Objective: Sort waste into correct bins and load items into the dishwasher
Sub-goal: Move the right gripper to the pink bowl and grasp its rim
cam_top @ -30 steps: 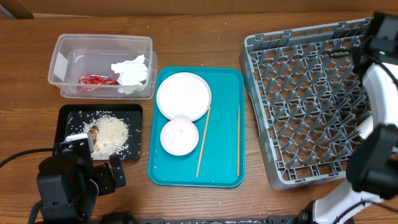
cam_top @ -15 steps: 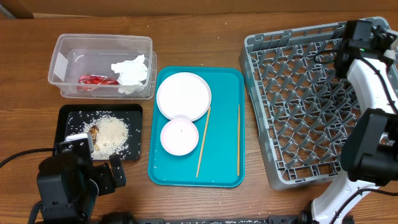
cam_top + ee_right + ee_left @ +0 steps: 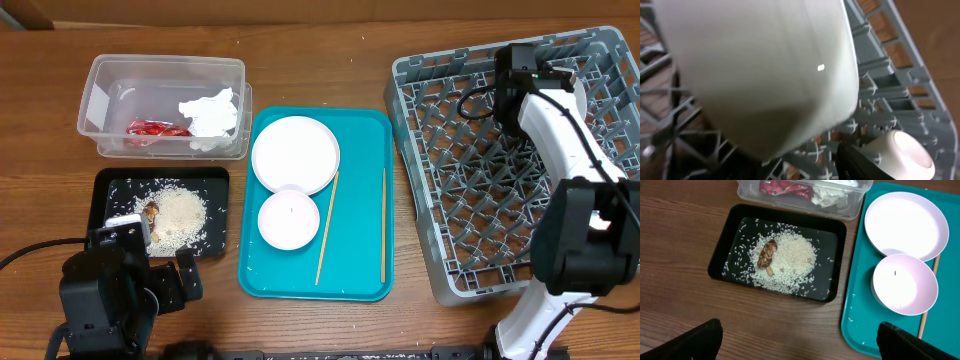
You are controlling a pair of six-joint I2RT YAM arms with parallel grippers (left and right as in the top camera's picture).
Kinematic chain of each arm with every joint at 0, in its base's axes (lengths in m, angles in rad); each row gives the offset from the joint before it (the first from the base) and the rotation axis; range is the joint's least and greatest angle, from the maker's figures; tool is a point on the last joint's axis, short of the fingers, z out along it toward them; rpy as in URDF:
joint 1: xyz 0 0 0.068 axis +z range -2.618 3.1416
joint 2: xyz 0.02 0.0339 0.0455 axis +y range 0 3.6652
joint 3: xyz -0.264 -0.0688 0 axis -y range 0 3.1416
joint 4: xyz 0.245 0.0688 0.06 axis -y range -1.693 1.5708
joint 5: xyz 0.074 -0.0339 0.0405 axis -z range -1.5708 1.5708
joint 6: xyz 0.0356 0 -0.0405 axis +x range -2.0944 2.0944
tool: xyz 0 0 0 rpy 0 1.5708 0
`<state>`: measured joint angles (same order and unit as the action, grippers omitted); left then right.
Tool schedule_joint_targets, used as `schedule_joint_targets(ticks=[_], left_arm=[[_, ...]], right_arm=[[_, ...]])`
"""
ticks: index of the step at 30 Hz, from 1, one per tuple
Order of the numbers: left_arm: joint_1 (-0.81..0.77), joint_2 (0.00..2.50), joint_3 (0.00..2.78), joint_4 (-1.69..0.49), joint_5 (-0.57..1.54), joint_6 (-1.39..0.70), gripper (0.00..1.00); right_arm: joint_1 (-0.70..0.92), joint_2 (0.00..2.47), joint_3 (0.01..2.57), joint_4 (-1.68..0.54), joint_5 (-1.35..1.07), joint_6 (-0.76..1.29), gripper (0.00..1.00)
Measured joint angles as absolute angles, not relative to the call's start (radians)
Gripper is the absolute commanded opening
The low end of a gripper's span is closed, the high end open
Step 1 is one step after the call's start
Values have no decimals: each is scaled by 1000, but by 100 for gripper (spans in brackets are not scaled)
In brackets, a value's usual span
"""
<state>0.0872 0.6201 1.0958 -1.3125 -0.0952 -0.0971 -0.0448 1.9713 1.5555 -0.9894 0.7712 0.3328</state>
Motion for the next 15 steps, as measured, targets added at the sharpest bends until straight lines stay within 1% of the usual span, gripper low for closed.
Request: schedule_joint_targets(ticks=[4,8,12,15], left_arm=[[87,620,1096,-1313,-95,-97,100],[87,620,1096,-1313,-95,-97,100],[87,620,1096,-1313,-95,-97,100],[87,620,1096,-1313,-95,-97,100]], right_arm=[[-36,1876,1554,-1024,699,349,59],[-7,1693,1554,-1064,554,354,64],[37,1552,1554,-1073,309,325,67],[98,1525,1555,-1096,92,291,68]])
